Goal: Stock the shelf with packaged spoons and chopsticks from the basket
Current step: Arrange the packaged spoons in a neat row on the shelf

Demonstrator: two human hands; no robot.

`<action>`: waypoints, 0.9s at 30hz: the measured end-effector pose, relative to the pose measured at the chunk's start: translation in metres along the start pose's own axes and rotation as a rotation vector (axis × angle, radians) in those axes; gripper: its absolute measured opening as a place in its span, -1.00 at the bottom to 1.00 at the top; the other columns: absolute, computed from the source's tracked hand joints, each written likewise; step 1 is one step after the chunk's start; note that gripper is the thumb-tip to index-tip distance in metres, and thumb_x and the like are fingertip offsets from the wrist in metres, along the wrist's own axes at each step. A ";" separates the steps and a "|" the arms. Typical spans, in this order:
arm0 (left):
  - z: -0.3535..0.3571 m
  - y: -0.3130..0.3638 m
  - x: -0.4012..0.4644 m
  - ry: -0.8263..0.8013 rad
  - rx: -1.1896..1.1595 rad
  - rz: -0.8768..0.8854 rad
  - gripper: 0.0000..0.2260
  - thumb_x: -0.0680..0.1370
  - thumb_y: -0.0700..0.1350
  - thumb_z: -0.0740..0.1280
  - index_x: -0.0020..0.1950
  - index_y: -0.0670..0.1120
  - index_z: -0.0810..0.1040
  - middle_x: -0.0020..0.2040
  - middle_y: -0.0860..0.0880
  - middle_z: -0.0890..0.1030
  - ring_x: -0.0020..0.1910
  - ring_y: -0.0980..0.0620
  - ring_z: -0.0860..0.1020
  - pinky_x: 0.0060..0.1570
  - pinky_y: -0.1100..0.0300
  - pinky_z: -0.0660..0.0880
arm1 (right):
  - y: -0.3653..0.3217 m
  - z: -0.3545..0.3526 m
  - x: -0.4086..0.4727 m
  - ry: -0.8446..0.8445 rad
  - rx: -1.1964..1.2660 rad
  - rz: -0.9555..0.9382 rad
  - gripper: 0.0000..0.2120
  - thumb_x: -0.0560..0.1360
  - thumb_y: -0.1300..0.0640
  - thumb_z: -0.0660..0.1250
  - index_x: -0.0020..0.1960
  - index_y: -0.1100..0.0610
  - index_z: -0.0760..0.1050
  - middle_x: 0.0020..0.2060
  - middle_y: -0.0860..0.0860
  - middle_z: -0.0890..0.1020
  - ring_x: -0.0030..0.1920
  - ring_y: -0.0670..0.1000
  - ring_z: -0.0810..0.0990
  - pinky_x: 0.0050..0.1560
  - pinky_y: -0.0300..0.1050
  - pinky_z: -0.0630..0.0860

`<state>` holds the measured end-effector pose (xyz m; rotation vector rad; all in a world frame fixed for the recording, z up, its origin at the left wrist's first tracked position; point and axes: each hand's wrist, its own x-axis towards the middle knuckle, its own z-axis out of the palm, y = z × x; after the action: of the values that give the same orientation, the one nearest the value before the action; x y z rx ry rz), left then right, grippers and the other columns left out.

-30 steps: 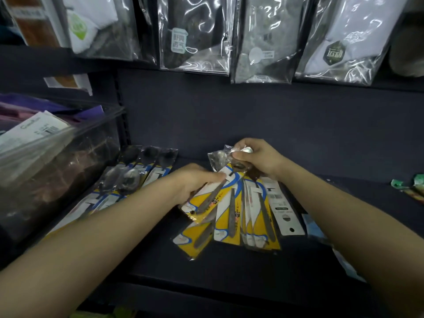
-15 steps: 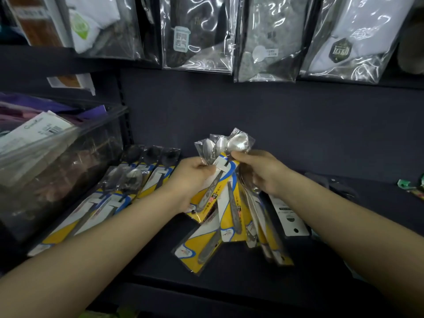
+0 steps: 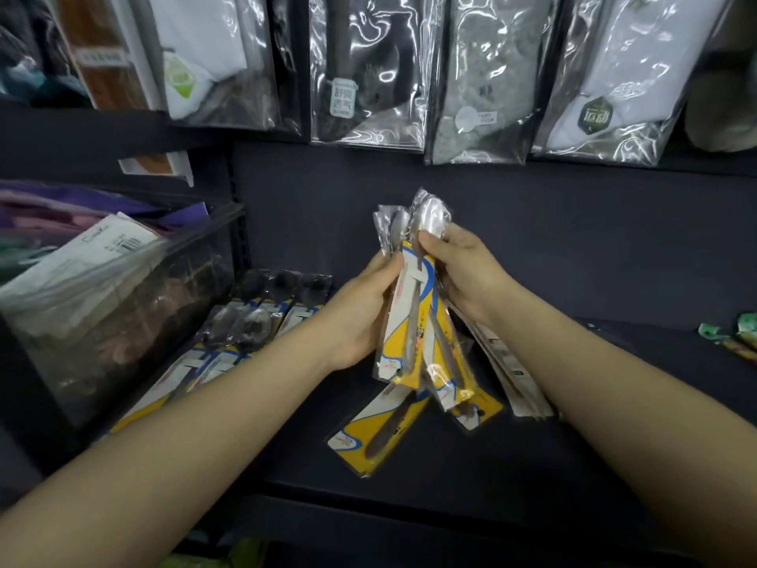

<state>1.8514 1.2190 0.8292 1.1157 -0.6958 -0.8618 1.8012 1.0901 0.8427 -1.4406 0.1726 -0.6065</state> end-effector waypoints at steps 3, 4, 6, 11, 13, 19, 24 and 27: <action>0.001 0.008 0.002 0.055 0.002 0.002 -0.80 0.59 -0.04 0.16 0.20 0.03 0.43 -0.04 -0.07 0.62 -0.10 -0.03 0.60 -0.08 0.07 0.55 | -0.002 0.000 0.001 0.037 -0.015 -0.042 -0.76 0.59 0.26 0.13 -0.19 0.19 0.49 -0.44 0.00 0.64 -0.42 -0.03 0.60 -0.34 -0.20 0.56; 0.001 0.007 0.002 0.065 0.010 -0.003 -0.78 0.58 -0.09 0.18 0.22 -0.01 0.42 0.01 -0.13 0.62 -0.05 -0.09 0.61 -0.04 0.03 0.54 | 0.000 0.000 0.001 0.056 -0.031 -0.049 -0.75 0.59 0.26 0.13 -0.21 0.19 0.48 -0.44 0.05 0.61 -0.42 0.04 0.56 -0.34 -0.14 0.50; -0.004 0.003 0.001 0.080 0.038 -0.031 -0.76 0.57 -0.15 0.22 0.23 -0.09 0.41 0.11 -0.23 0.60 0.05 -0.18 0.59 0.05 -0.04 0.51 | 0.007 0.000 0.000 0.093 -0.076 -0.031 -0.75 0.59 0.24 0.15 -0.23 0.19 0.48 -0.39 0.14 0.55 -0.38 0.09 0.47 -0.29 -0.08 0.40; -0.024 0.001 -0.016 0.123 0.040 -0.084 -0.92 0.55 -0.12 0.25 0.02 -0.09 0.47 -0.34 -0.04 0.64 -0.43 0.06 0.61 -0.39 0.23 0.56 | 0.018 0.013 0.000 0.179 -0.148 0.063 -0.72 0.59 0.22 0.15 -0.28 0.13 0.47 -0.39 0.03 0.59 -0.34 0.01 0.56 -0.13 -0.06 0.48; -0.035 0.007 -0.026 0.162 0.006 -0.081 -0.96 0.57 -0.15 0.22 -0.02 -0.10 0.44 -0.32 -0.08 0.57 -0.45 0.01 0.63 -0.39 0.17 0.59 | 0.015 0.019 0.005 0.284 -0.157 0.085 -0.68 0.58 0.24 0.12 -0.33 0.12 0.40 -0.42 0.03 0.52 -0.37 0.00 0.50 -0.20 -0.09 0.45; -0.072 0.028 -0.072 0.332 0.102 -0.068 -0.87 0.60 -0.12 0.17 0.05 -0.17 0.40 -0.24 -0.19 0.56 -0.52 -0.07 0.62 -0.51 0.17 0.58 | 0.026 0.043 0.014 0.220 -0.372 0.267 -0.71 0.56 0.22 0.20 -0.34 0.13 0.37 -0.39 0.06 0.44 -0.41 -0.02 0.40 -0.53 -0.28 0.38; -0.098 0.037 -0.103 0.363 -0.048 -0.242 -0.64 0.55 -0.09 0.03 -0.13 -0.33 0.48 -0.38 -0.20 0.60 -0.52 -0.11 0.61 -0.51 0.17 0.58 | 0.052 0.080 0.029 0.169 -0.456 0.416 -0.72 0.56 0.32 0.05 -0.29 0.11 0.32 -0.39 0.06 0.36 -0.43 -0.01 0.30 -0.67 -0.43 0.23; -0.109 0.035 -0.116 0.378 -0.105 -0.251 -0.61 0.57 -0.12 0.01 -0.15 -0.36 0.50 -0.39 -0.22 0.63 -0.47 -0.12 0.63 -0.45 0.12 0.61 | 0.065 0.093 0.041 0.181 -0.467 0.452 -0.71 0.56 0.33 0.05 -0.30 0.12 0.30 -0.36 0.07 0.38 -0.40 0.00 0.33 -0.71 -0.44 0.27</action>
<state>1.8918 1.3763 0.8240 1.2435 -0.1981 -0.8555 1.8975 1.1516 0.8040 -1.7171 0.8024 -0.3301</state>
